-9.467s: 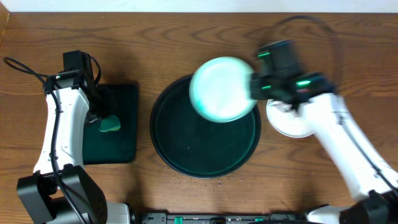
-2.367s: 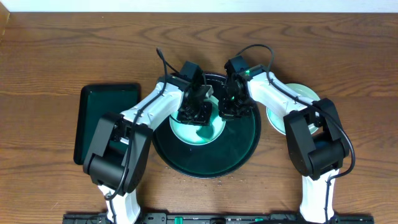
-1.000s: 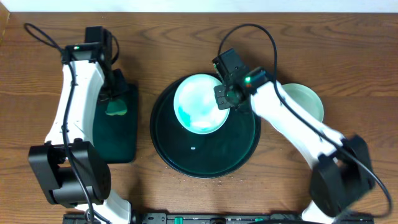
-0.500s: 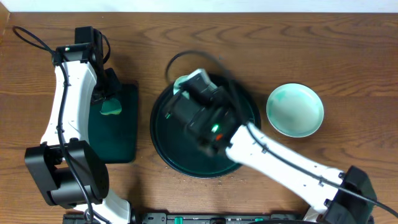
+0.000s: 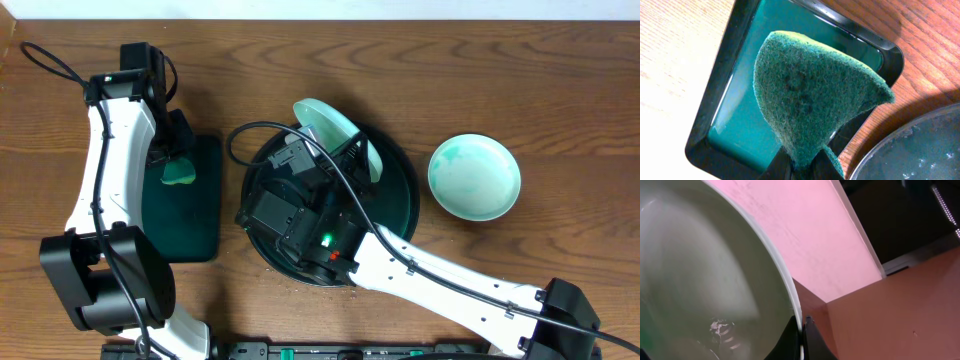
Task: Clean dirty plates on tray and stack at the side
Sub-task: 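Lift the plate with the right gripper and stack it on the pile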
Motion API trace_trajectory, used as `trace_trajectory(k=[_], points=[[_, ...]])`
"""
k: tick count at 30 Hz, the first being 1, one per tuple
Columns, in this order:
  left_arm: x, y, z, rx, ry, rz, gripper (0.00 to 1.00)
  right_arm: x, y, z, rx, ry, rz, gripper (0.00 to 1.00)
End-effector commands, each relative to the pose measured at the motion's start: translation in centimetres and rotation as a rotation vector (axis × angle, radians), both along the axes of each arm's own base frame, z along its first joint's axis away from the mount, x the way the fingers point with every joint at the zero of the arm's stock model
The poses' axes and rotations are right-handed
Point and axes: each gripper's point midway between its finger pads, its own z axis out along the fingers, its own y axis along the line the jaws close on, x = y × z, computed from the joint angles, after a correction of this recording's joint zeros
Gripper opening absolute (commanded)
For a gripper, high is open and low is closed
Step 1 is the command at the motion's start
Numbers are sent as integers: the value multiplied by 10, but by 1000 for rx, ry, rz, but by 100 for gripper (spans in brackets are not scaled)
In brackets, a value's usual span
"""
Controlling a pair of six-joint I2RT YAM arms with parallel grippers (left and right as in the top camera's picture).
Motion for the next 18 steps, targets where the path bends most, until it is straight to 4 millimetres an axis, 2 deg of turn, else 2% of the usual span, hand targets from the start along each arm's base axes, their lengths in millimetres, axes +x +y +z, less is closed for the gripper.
trace_trajectory(k=[1, 5, 10, 12, 15, 18], points=[[-2, 2, -1, 2, 5, 10, 7, 2, 0, -4, 45, 53, 26, 1], [-2, 2, -1, 2, 5, 10, 7, 6, 12, -56, 186, 341, 120, 1], [-2, 2, -1, 2, 5, 10, 7, 11, 18, -107, 503, 687, 164, 1], [-2, 2, -1, 1, 6, 9, 7, 14, 21, -116, 633, 802, 194, 1], [-2, 2, -1, 1, 6, 9, 7, 23, 19, -115, 834, 945, 269, 1], [-2, 2, -1, 1, 6, 9, 7, 38, -6, -105, 1020, 998, 268, 1]])
